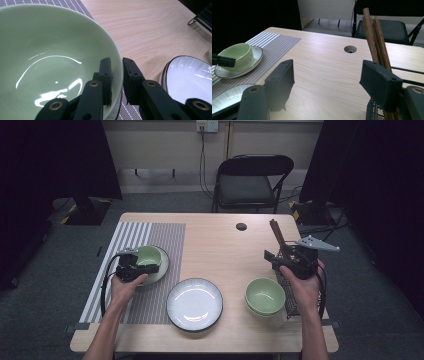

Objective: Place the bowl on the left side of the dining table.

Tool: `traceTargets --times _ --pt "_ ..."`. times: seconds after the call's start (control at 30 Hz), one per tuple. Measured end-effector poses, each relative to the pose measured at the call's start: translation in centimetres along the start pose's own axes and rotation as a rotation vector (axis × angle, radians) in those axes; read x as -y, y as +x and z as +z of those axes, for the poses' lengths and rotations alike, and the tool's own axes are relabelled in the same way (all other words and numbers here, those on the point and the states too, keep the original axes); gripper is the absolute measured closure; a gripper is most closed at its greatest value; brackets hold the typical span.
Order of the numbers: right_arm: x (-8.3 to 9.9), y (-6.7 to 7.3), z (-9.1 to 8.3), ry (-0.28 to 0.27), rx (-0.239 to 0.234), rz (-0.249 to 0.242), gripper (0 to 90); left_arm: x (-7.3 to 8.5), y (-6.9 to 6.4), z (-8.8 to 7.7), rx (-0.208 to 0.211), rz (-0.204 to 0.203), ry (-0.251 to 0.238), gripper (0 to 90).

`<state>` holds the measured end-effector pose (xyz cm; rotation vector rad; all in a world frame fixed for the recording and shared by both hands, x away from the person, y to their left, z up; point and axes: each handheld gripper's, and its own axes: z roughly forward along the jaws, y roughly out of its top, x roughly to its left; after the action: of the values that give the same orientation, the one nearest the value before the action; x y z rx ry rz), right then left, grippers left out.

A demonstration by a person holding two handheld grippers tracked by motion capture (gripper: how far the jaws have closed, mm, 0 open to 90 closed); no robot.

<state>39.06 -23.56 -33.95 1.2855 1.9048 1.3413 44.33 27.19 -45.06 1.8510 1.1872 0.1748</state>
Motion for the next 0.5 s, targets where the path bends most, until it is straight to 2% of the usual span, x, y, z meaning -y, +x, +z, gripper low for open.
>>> traceTargets --times 0.2,0.3,0.5 --pt "0.02 -0.04 -0.03 0.000 0.002 0.002 26.8 -0.03 0.20 -0.10 -0.007 -0.001 -0.001 78.2" --pt "0.02 -0.04 -0.08 -0.001 0.001 0.002 26.8 0.02 0.27 -0.15 -0.005 -0.025 -0.004 77.7" --pt "0.00 -0.10 -0.17 -0.004 0.001 0.003 26.8 0.05 0.50 -0.38 -0.007 -0.040 0.002 76.9"
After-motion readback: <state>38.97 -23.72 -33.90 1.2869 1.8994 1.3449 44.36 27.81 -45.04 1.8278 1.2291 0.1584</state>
